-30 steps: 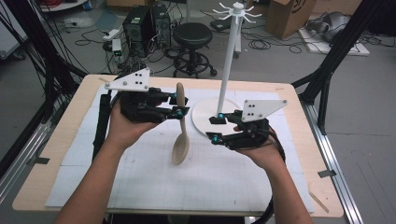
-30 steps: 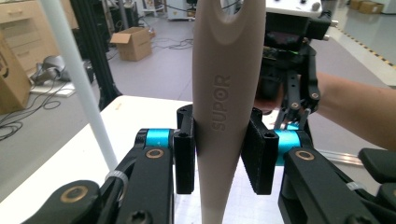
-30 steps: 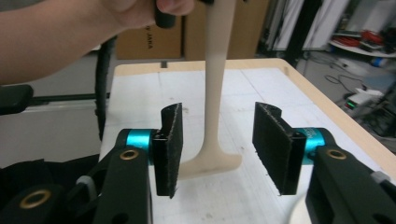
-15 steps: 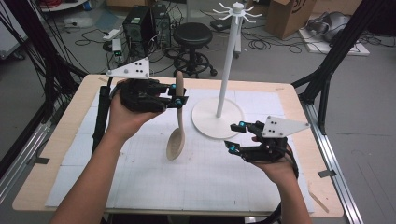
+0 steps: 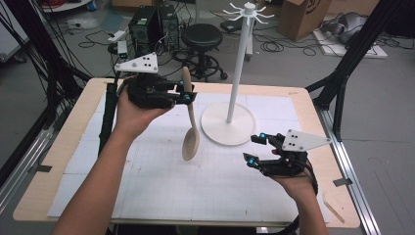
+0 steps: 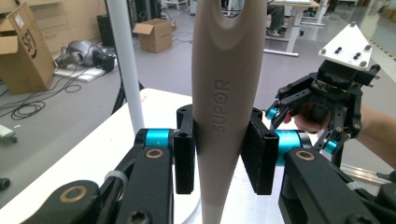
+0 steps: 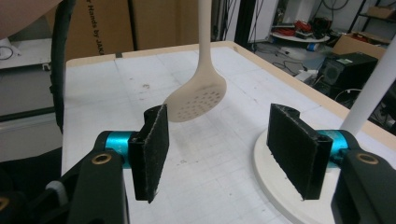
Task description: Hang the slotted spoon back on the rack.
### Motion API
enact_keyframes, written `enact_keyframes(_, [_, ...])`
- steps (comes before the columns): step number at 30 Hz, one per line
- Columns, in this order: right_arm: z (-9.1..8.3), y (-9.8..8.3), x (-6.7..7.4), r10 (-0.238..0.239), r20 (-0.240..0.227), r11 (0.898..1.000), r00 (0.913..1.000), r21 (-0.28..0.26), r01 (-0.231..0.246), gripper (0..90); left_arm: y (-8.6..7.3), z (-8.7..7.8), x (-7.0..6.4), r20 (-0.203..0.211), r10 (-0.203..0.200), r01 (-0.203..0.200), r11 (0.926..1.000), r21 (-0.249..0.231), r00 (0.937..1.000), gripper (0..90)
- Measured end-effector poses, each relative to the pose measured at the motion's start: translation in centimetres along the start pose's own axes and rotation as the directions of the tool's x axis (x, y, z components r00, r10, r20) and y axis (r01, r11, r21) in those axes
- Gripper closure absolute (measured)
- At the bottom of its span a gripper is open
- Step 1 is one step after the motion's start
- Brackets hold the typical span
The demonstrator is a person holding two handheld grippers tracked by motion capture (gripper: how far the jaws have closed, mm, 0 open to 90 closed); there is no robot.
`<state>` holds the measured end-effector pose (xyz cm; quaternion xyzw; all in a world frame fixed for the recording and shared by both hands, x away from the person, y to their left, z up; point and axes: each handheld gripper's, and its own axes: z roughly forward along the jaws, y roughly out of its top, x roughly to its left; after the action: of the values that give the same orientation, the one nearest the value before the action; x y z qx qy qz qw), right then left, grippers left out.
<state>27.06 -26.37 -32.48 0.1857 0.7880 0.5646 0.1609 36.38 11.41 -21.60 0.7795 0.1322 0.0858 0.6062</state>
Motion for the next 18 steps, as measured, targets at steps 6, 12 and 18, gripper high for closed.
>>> enact_keyframes(6, [-0.1, -0.2, -0.6, 0.018, 0.006, 1.0, 0.9998, -0.011, -0.018, 35.4, 0.2, 0.0, 0.2, -0.005, -0.002, 0.002, 1.0, 0.006, 1.0, 68.3])
enact_keyframes(12, [-0.2, -0.3, -0.8, 0.033, 0.008, 0.999, 0.9994, -0.017, -0.033, 34.0, 1.3, 0.1, 0.6, -0.016, 0.013, -0.013, 0.9998, 0.012, 0.9998, 68.4])
enact_keyframes(18, [-0.1, -0.6, -1.0, 0.039, 0.004, 0.999, 0.9992, -0.013, -0.039, 33.9, 2.9, 0.9, 1.6, -0.017, 0.024, -0.023, 0.9993, 0.03, 0.9996, 68.4])
